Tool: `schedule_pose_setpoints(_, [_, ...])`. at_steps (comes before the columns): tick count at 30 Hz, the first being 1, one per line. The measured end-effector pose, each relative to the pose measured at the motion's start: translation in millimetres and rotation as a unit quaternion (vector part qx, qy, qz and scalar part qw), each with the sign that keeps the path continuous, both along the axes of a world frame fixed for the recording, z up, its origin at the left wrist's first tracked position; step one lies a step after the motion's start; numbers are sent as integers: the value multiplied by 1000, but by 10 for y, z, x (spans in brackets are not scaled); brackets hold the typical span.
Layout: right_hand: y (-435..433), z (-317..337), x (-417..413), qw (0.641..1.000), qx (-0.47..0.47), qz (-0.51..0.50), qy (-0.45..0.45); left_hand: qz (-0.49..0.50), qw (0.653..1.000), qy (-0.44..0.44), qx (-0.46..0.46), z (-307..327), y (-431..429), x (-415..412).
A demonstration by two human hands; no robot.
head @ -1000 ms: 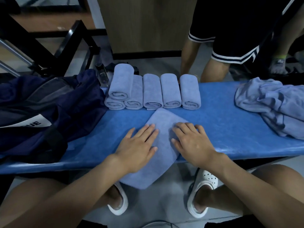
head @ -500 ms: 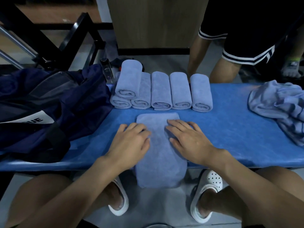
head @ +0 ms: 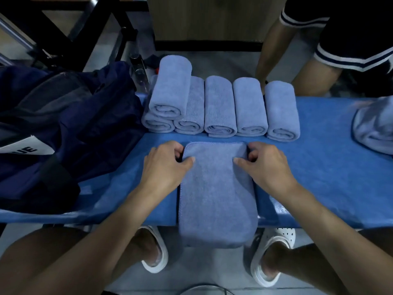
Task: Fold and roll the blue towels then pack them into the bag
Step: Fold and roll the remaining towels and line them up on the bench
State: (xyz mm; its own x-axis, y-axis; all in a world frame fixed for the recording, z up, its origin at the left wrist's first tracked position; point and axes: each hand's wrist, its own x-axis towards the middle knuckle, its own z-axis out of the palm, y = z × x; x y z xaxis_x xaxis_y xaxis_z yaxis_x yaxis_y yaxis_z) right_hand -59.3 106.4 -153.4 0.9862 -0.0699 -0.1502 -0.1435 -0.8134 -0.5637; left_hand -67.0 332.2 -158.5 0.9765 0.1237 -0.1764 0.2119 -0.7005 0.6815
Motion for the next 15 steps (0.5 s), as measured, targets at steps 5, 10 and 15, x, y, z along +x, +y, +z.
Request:
schedule_pose_setpoints(5, [-48, 33, 52, 996, 78, -16, 31, 42, 992, 46, -110, 92, 9, 49])
schedule_pose_setpoints(10, [-107, 100, 35, 986, 167, -5, 28, 45, 975, 66, -205, 239, 2, 36])
schedule_pose_setpoints(15, [-93, 130, 29, 965, 257, -36, 43, 52, 964, 78, -251, 302, 6, 45])
